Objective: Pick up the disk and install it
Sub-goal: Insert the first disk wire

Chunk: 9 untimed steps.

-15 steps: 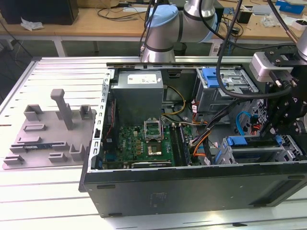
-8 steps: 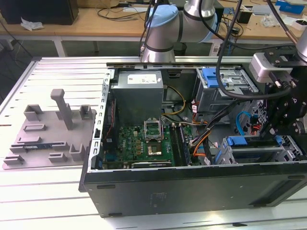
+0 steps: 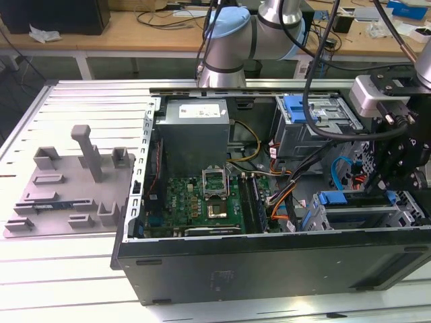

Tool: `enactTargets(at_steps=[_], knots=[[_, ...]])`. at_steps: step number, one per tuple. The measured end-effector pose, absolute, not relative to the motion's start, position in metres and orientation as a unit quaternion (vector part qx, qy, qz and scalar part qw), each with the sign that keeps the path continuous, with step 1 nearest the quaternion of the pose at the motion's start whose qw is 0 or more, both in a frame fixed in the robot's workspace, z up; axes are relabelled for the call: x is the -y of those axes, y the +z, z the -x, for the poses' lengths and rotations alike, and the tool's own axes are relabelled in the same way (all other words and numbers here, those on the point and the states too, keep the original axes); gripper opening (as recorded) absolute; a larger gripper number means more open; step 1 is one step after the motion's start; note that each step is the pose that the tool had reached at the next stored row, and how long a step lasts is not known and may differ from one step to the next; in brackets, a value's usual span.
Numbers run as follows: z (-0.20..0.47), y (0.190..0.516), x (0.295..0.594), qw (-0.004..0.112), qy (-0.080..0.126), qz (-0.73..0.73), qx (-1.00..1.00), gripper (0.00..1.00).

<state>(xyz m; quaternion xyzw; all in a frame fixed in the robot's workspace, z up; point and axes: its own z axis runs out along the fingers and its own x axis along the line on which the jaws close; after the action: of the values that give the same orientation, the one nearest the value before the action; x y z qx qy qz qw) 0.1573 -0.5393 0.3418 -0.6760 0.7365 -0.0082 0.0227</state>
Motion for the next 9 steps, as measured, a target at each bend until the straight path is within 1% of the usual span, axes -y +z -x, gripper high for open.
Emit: enactTargets(at_steps=[9], knots=[[-0.1572,0.3410,0.5393,0.023,-0.008,0.676,-0.736,0.17]])
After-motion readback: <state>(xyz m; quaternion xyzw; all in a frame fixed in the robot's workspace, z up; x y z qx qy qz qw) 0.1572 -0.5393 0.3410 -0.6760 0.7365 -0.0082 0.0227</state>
